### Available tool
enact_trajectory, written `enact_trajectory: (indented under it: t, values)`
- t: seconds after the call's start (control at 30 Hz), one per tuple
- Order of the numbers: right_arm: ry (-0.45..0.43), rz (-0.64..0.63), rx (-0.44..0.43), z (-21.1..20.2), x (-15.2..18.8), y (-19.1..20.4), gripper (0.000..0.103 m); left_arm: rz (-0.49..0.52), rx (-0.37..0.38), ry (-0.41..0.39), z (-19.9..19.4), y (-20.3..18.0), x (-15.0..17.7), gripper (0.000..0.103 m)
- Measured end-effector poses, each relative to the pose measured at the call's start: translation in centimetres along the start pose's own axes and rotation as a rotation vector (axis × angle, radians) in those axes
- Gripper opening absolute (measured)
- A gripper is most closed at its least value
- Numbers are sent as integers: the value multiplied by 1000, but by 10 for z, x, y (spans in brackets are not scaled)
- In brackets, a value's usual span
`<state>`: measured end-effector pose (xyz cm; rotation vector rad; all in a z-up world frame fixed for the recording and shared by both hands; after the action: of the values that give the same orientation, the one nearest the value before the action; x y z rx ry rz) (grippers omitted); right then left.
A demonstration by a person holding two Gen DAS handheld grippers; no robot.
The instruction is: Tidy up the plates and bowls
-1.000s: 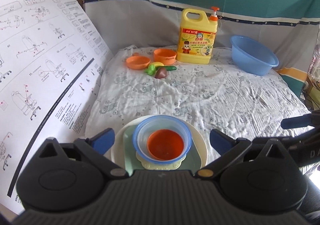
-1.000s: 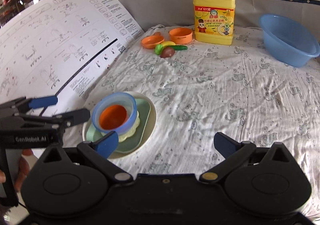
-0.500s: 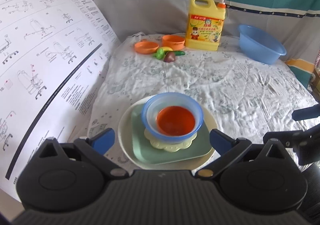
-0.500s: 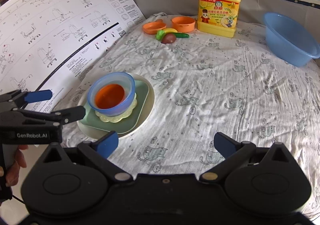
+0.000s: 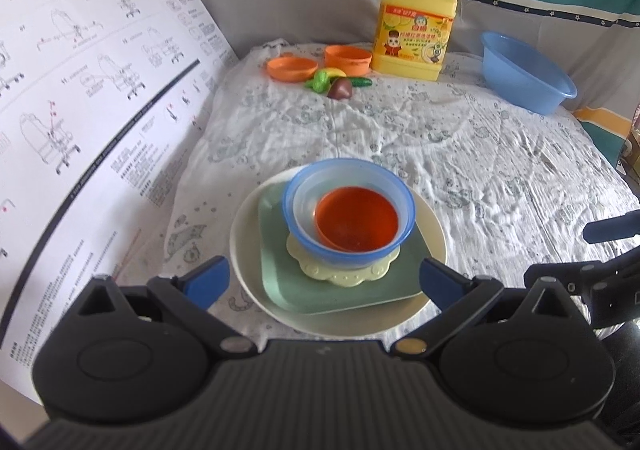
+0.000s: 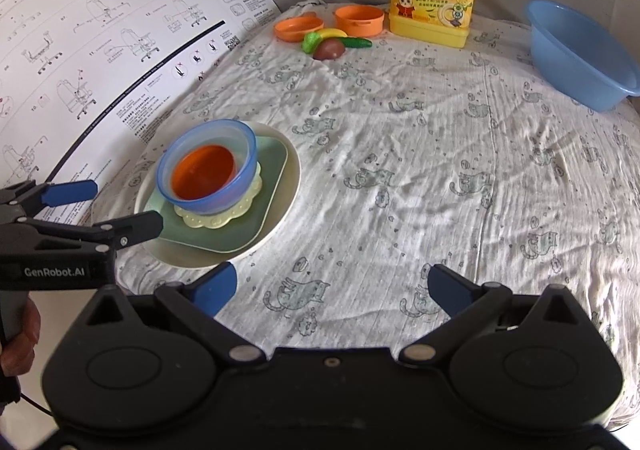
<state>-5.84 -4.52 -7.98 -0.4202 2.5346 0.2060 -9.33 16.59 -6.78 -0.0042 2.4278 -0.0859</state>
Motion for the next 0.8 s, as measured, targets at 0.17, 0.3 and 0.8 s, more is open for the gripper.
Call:
enact_trajectory:
  t: [0.17, 0.3, 0.8]
  values:
    - [-4, 7, 0, 3, -2, -1, 103, -7, 6, 25, 9, 2, 2, 103]
    - [2, 5, 1, 7, -4, 0, 103, -16, 12, 40, 14, 5, 3, 103]
    - [40, -2, -2, 18, -6, 2, 103, 6, -12, 45, 21, 7, 0, 103]
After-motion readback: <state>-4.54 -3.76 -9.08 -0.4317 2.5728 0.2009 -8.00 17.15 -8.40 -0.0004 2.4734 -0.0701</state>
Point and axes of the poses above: each gripper's, at about its wrist camera, not at the fingertips, and z roughly the way its jaws point, y to its left, x to its underside, the point moved 3 cm from there along z, roughly the way its jaws point, and after that the axes turned 2 degrees about y, right-handed, at the moved point
